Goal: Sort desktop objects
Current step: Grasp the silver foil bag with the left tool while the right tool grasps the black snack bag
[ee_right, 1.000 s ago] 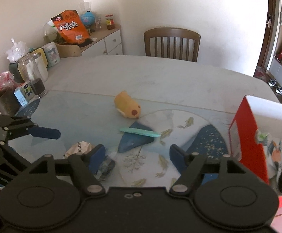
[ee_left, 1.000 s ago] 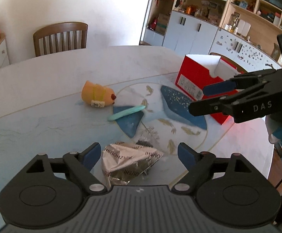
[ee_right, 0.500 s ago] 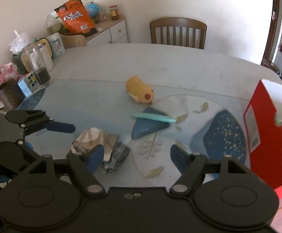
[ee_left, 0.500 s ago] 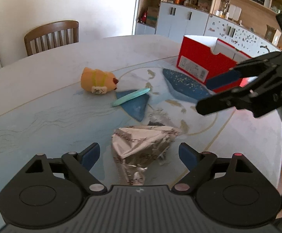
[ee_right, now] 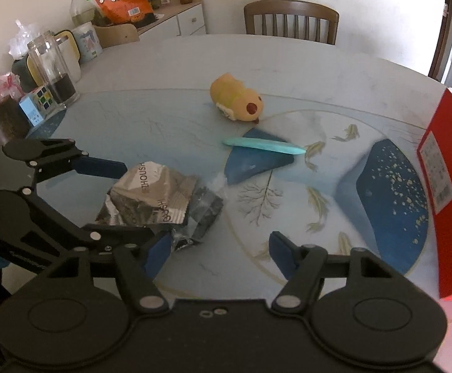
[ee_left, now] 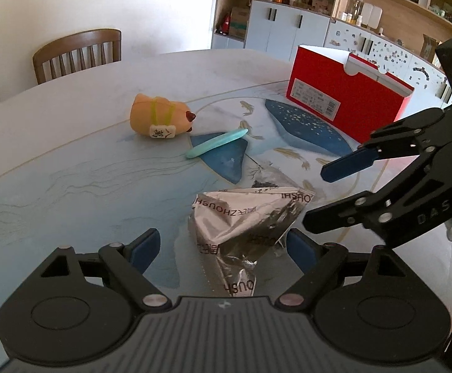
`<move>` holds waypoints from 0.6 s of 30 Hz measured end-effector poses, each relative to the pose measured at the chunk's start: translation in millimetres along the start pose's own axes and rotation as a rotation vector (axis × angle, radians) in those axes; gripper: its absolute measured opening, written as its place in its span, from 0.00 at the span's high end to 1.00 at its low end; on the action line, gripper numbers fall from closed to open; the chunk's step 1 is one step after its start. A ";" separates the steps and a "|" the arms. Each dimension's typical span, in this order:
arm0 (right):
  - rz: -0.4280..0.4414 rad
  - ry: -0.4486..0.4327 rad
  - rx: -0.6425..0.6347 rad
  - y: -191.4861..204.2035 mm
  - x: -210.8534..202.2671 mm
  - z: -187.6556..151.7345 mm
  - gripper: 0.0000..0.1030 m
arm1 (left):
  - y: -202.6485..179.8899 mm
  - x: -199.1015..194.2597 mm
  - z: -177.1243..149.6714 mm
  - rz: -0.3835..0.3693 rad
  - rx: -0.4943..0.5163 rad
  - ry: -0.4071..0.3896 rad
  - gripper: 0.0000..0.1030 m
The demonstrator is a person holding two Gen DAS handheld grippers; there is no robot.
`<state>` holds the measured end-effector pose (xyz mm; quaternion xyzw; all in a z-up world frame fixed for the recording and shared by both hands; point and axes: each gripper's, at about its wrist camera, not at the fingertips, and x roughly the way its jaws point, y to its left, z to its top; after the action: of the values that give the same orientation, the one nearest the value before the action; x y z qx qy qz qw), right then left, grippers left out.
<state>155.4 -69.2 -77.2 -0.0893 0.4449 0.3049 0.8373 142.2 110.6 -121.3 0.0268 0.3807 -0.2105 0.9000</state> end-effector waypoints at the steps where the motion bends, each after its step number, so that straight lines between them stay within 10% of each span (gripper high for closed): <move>1: 0.003 -0.002 0.000 -0.1 2.5 0.5 0.34 | 0.4 1.1 -0.1 0.002 0.003 0.000 0.14; 18: 0.024 -0.068 -0.037 -7.8 35.6 18.4 0.47 | 6.1 13.5 3.8 0.021 -0.013 -0.016 0.32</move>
<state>187.5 -52.4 -95.7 -0.0889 0.4117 0.3259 0.8464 155.5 110.4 -128.7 0.0234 0.3746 -0.1987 0.9054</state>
